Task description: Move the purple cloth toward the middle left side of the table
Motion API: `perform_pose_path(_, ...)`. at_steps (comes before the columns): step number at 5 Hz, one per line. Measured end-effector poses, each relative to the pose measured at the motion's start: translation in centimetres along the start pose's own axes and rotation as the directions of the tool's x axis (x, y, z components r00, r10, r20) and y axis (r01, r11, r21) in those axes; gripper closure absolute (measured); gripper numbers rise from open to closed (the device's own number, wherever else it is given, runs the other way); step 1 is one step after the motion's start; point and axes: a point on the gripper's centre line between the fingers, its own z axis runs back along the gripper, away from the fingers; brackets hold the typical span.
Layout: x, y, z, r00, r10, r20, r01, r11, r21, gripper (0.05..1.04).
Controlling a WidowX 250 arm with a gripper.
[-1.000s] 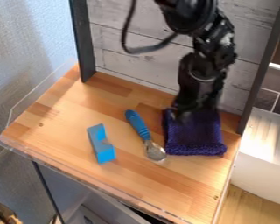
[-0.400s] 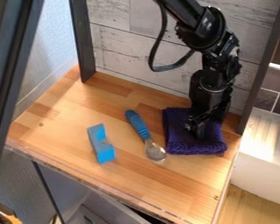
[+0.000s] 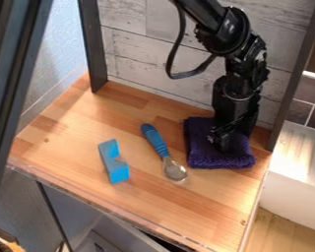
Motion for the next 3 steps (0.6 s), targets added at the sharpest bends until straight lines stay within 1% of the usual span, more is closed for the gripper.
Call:
perform_pose_path(1, 2.5, 1.9, 0.1, 0.997, 0.069, 0.036, -0.070, 0.997, 0.016, 0.084)
perform_pose_path(2, 5.3, 4.8, 0.2, 0.985, 0.163, 0.052, -0.165, 0.986, 0.038, 0.084)
perform_pose_path(3, 6.8, 5.8, 0.1, 0.977, 0.205, 0.058, -0.208, 0.977, 0.047, 0.084)
